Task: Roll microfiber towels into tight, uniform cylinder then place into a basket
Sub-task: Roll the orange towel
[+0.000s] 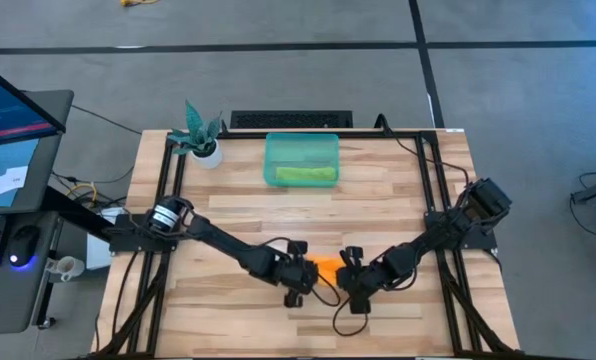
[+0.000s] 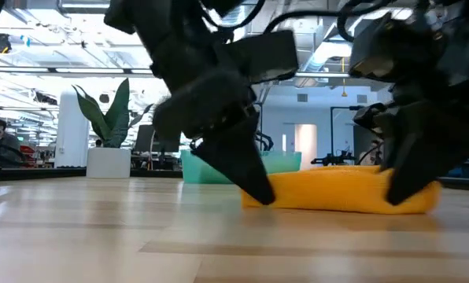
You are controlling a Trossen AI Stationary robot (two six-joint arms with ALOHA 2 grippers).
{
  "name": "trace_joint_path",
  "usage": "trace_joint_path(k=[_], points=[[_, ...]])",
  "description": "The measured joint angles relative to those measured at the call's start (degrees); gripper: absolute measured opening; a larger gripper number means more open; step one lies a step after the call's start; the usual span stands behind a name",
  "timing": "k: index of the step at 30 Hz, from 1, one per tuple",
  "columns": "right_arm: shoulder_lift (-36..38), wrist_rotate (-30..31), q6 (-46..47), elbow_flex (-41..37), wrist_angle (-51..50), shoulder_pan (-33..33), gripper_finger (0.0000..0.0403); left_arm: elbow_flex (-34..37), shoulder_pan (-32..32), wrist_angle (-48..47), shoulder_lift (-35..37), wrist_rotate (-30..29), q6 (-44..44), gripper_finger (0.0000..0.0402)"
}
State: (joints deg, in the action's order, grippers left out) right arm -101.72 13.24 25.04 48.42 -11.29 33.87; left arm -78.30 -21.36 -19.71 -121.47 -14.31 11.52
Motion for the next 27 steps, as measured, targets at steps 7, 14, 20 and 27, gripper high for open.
trace_joint_path(k=[7,14,20,27], points=[[2.9,-14.7,0.0,0.0,1.2,-1.6,0.0039,-1.6,0.9,0.5,0.1,14.2,5.0,0.0019],[1.2,-36.5,1.5,0.1,6.3,-6.2,0.0039,-1.5,1.2,6.3,-0.1,32.9,15.5,0.0027],[-0.7,-45.6,2.4,0.1,9.1,-9.7,0.0039,-1.5,1.2,5.9,-0.1,35.4,22.6,0.0021],[-0.9,-48.1,13.6,0.1,8.9,-13.1,0.0039,-1.4,1.3,5.2,-0.1,36.2,26.2,0.0030]])
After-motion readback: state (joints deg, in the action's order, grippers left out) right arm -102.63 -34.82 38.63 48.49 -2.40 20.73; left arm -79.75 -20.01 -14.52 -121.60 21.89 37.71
